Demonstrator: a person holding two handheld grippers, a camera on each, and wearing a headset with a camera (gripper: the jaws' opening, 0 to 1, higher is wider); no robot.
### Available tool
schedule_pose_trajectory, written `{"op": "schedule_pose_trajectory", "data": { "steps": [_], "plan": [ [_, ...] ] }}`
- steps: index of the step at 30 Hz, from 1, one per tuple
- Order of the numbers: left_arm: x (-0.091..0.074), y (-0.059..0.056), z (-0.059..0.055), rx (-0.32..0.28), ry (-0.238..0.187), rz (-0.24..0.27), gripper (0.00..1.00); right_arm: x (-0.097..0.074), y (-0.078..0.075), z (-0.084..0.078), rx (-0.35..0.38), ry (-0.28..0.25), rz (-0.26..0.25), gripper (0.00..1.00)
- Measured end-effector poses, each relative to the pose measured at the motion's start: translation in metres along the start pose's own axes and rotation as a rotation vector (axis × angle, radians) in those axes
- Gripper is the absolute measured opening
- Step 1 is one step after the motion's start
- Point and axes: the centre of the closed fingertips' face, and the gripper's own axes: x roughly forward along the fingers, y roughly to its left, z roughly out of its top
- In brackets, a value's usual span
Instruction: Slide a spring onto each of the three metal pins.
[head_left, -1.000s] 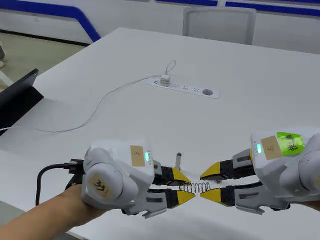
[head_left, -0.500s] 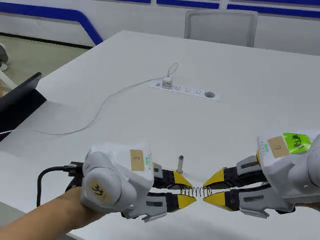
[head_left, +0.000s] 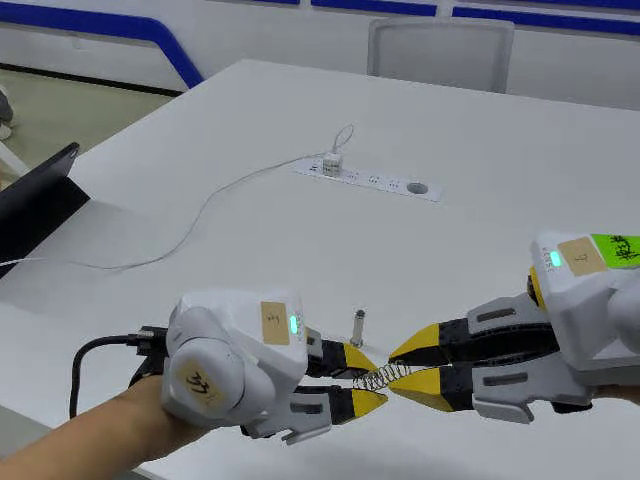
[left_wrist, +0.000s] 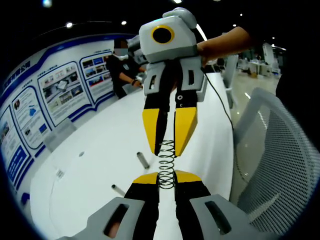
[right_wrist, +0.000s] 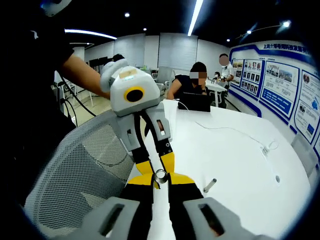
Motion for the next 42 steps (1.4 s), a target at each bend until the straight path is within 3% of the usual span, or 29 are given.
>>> {"op": "schedule_pose_trajectory", "data": {
  "steps": [3,15,20,21,25,31,36,42],
  "plan": [
    [0.001,0.002,0.004,-0.017,-0.018,0.008,0.10,0.002,-0.001,0.010,0.018,-0.036,0.003,0.11],
    [-0.003,0.006,0.001,-0.075,-0.036,0.034,0.10,0.009,-0.002,0.014,0.059,-0.037,-0.016,0.10],
    [-0.005,0.011,0.000,-0.087,-0.044,0.065,0.11,0.012,-0.006,0.017,0.072,-0.039,-0.037,0.10],
    [-0.006,0.014,-0.003,-0.085,-0.030,0.078,0.12,0.012,-0.008,0.018,0.070,-0.037,-0.041,0.10],
    [-0.009,0.017,-0.011,-0.119,-0.016,0.097,0.31,0.012,-0.012,0.020,0.071,-0.032,-0.048,0.10],
    [-0.019,0.025,-0.020,-0.205,-0.039,0.140,0.45,0.012,-0.024,0.018,0.083,-0.016,-0.081,0.10],
    [-0.024,0.031,-0.033,-0.248,-0.016,0.178,0.70,0.013,-0.036,0.012,0.093,0.006,-0.116,0.10],
    [-0.033,0.036,-0.040,-0.281,-0.025,0.209,0.80,0.011,-0.052,0.014,0.100,-0.005,-0.165,0.10]
  ]
}}
